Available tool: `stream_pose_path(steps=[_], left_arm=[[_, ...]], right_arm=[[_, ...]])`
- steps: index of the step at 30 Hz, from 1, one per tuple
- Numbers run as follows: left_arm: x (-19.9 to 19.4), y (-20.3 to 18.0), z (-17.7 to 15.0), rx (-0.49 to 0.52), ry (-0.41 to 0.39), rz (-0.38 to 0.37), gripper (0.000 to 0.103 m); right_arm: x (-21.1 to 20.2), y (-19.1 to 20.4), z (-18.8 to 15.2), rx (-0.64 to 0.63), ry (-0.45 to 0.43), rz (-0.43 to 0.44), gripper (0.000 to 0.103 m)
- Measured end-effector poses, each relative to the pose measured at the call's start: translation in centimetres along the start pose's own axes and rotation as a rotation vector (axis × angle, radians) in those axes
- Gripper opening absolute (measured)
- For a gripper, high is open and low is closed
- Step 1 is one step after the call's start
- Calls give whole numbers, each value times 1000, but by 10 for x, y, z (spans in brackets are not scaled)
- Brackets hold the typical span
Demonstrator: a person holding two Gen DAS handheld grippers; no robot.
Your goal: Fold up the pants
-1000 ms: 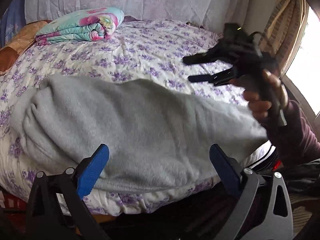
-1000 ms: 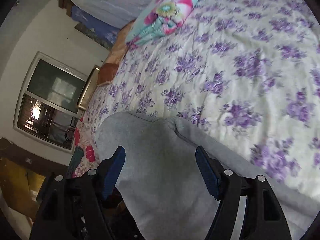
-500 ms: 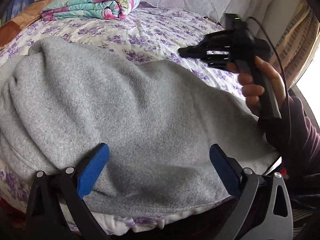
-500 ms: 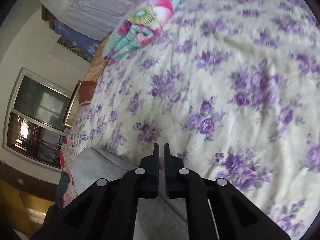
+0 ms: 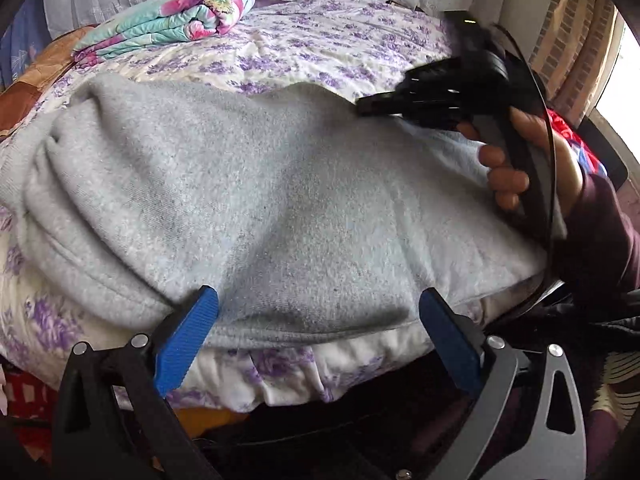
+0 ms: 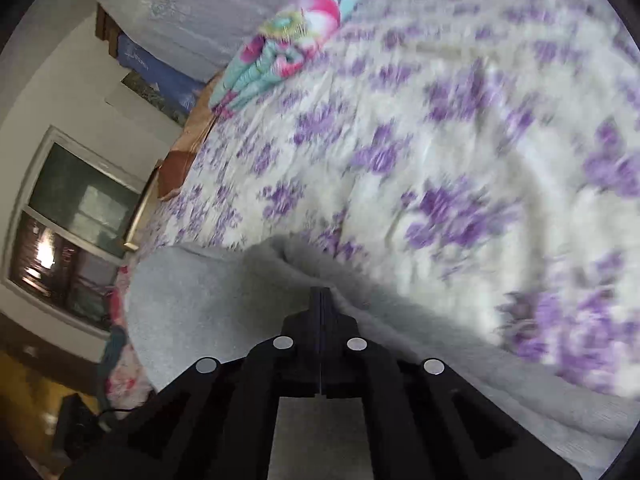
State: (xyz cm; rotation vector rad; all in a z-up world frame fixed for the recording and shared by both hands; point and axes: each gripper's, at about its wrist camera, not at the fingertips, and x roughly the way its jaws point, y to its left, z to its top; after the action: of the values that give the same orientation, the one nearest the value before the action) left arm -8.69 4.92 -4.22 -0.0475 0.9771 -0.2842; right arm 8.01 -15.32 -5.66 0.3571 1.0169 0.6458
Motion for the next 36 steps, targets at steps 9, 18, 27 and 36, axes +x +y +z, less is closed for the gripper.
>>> stream_pose_path(steps=[9, 18, 27, 36], left_arm=[[-7, -56, 29, 135, -95, -221, 98], [68, -71, 49, 92, -2, -220, 98], [52, -64, 30, 76, -18, -188, 98], [35, -52, 24, 24, -41, -201, 98]], right_arm=[[-237, -51, -123, -15, -456, -175, 56], [-222, -178, -117, 267, -273, -253, 0], [-281, -141, -164, 180, -408, -408, 20], [-275, -175, -195, 338, -525, -223, 70]])
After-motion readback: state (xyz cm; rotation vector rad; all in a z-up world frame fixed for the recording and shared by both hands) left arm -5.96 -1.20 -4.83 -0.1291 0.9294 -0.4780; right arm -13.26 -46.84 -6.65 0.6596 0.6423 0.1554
